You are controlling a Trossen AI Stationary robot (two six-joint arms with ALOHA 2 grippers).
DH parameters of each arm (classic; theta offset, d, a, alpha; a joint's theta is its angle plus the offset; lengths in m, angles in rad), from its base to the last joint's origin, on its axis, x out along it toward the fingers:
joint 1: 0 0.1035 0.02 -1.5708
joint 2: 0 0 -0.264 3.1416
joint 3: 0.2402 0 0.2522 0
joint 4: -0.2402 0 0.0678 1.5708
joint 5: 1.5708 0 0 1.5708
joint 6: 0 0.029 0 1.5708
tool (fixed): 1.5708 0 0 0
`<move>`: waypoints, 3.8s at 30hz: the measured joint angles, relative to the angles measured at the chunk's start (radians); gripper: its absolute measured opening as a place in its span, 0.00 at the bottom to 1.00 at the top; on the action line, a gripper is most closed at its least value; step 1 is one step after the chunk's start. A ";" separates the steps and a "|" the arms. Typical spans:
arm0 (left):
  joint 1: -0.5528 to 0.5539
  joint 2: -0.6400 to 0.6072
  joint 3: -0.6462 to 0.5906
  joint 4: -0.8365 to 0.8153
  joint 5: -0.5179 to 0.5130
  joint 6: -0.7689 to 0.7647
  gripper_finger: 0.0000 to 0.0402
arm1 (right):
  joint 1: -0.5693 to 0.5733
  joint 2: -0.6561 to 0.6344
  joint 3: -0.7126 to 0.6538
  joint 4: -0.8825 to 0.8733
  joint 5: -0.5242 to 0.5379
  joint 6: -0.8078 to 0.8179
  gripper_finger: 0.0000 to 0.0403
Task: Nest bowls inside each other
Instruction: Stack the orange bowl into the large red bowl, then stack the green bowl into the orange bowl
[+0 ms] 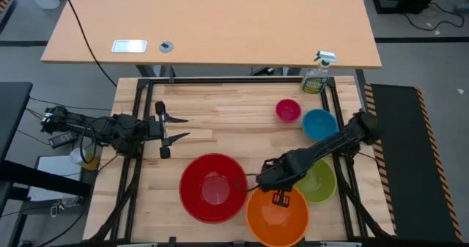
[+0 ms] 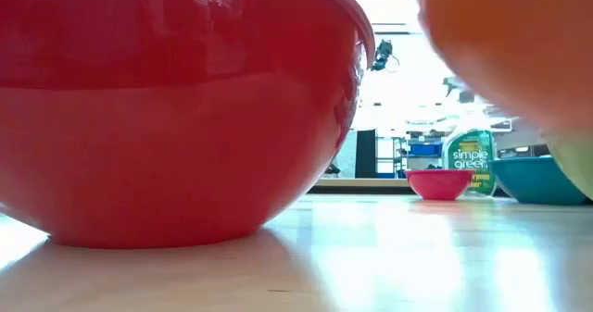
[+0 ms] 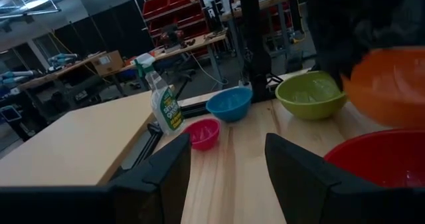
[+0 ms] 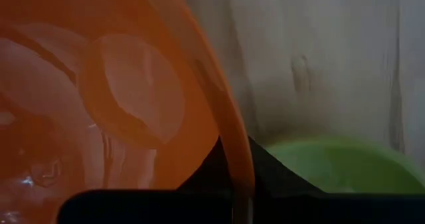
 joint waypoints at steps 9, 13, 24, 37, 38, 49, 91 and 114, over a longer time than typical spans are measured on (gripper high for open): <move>0.000 0.027 0.000 -0.043 0.000 -0.032 0.49 | -0.060 -0.188 0.001 0.178 0.248 0.126 0.07; -0.001 0.041 0.000 -0.042 0.000 -0.080 0.49 | -0.130 -0.187 0.002 0.367 0.317 0.041 0.06; -0.004 -0.036 0.074 -0.271 0.000 -0.234 0.49 | -0.292 0.058 0.112 0.503 0.204 -0.174 0.06; -0.004 -0.036 0.074 -0.290 0.061 -0.244 0.49 | -0.300 0.335 0.351 0.410 0.224 -0.305 0.08; -0.004 -0.036 0.074 -0.290 0.061 -0.243 0.49 | -0.302 0.342 0.352 0.398 0.215 -0.311 0.08; -0.004 -0.033 0.074 -0.292 0.061 -0.228 0.49 | -0.304 0.338 0.354 0.251 0.181 -0.383 0.25; -0.002 0.087 0.074 -0.239 0.061 -0.190 0.49 | -0.078 -0.239 -0.441 -0.084 0.294 -0.289 0.56; -0.058 0.016 0.074 -0.248 0.169 -0.096 0.49 | -0.143 -0.192 -0.562 0.109 0.083 -0.408 0.12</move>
